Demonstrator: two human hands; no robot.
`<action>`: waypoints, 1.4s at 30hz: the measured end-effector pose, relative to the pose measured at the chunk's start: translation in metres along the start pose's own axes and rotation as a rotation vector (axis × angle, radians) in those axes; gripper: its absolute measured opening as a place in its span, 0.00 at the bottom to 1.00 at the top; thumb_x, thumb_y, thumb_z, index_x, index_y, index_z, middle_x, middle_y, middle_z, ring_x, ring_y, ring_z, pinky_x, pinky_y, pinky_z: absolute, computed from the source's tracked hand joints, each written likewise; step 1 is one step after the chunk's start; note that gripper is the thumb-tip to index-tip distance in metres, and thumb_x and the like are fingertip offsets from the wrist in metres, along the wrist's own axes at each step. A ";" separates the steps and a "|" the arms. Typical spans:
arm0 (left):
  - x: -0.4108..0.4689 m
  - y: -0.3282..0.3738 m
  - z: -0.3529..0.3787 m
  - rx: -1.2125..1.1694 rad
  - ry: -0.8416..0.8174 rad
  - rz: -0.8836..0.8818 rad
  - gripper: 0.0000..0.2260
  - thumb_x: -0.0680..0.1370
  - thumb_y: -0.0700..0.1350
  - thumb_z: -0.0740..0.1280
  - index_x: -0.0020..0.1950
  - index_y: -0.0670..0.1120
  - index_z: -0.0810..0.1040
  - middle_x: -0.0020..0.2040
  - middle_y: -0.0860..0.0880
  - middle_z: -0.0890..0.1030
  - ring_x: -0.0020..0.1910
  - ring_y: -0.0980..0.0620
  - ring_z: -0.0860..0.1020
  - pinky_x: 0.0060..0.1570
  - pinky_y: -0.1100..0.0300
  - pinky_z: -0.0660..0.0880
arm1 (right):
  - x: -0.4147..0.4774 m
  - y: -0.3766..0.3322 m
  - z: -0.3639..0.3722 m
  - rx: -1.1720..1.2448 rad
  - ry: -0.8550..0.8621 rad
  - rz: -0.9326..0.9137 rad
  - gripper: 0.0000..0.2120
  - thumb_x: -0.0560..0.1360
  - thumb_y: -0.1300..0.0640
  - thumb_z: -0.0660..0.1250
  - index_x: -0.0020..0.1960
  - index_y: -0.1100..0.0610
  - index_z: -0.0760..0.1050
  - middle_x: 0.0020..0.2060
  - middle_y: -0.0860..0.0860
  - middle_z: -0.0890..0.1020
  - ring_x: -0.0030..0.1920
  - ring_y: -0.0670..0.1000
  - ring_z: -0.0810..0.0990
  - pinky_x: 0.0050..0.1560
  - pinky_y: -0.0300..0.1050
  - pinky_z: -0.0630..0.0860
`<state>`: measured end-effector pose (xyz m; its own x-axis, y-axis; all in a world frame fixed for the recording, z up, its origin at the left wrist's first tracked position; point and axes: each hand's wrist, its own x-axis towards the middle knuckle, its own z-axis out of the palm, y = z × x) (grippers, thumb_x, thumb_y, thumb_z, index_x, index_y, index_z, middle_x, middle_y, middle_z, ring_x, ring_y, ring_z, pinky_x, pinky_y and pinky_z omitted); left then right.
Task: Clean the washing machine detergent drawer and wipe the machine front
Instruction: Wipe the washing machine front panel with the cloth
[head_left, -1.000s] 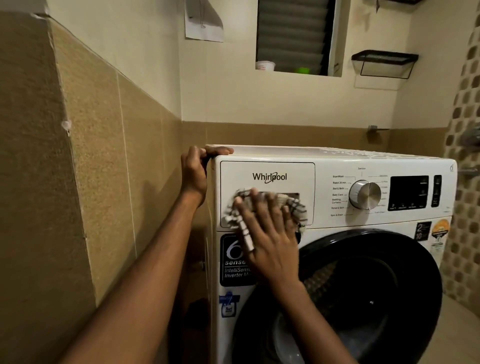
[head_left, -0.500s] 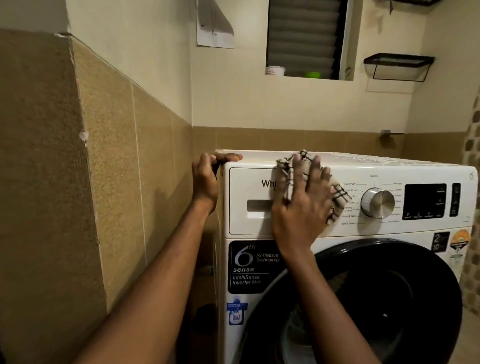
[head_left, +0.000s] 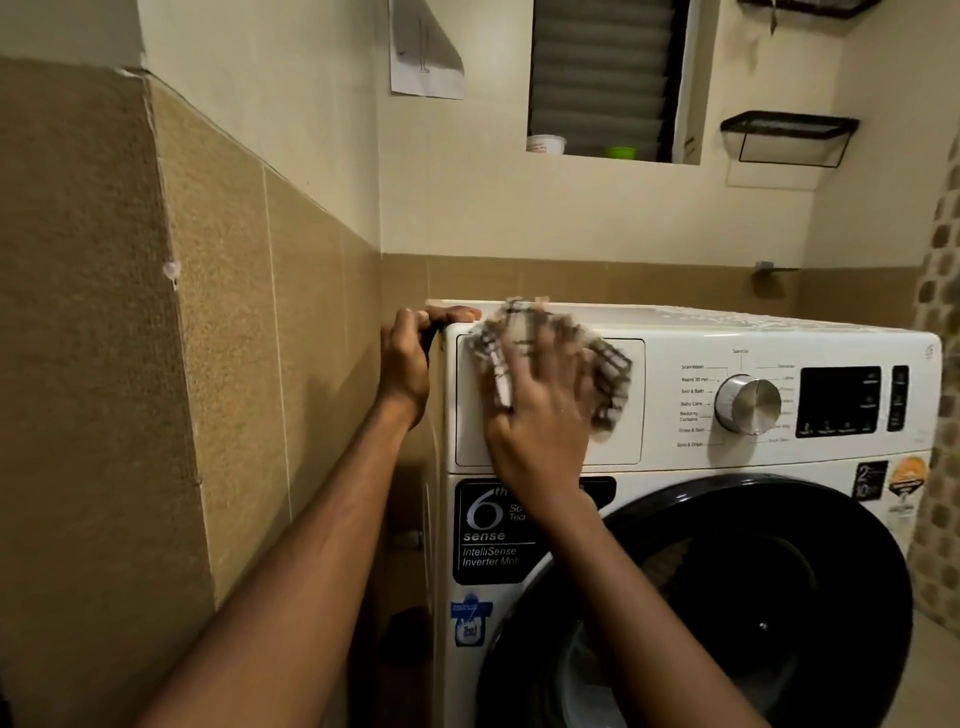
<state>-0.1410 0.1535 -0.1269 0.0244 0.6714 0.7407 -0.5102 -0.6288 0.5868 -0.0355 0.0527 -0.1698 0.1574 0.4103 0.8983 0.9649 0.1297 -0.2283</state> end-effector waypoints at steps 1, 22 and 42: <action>0.000 0.001 -0.001 -0.013 -0.004 -0.013 0.23 0.74 0.46 0.52 0.35 0.46 0.86 0.43 0.44 0.86 0.50 0.46 0.83 0.60 0.51 0.74 | -0.006 0.010 0.000 -0.101 -0.045 -0.218 0.28 0.80 0.45 0.56 0.79 0.41 0.52 0.80 0.48 0.47 0.79 0.51 0.42 0.77 0.58 0.46; 0.001 -0.004 0.004 -0.135 0.012 -0.081 0.27 0.78 0.43 0.48 0.33 0.43 0.85 0.42 0.42 0.86 0.49 0.47 0.82 0.56 0.55 0.74 | -0.045 0.007 0.008 -0.101 0.012 -0.057 0.31 0.80 0.41 0.52 0.80 0.45 0.47 0.80 0.51 0.46 0.79 0.54 0.42 0.77 0.56 0.41; 0.003 -0.008 0.002 -0.070 0.031 -0.028 0.22 0.72 0.47 0.52 0.35 0.39 0.83 0.42 0.39 0.85 0.50 0.44 0.82 0.59 0.51 0.74 | -0.017 0.024 -0.002 0.012 0.123 0.318 0.28 0.81 0.38 0.46 0.79 0.42 0.49 0.80 0.48 0.46 0.79 0.51 0.41 0.77 0.59 0.43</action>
<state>-0.1345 0.1602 -0.1286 0.0134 0.7007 0.7133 -0.5684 -0.5816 0.5820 -0.0141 0.0469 -0.1897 0.4749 0.3205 0.8196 0.8610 0.0238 -0.5081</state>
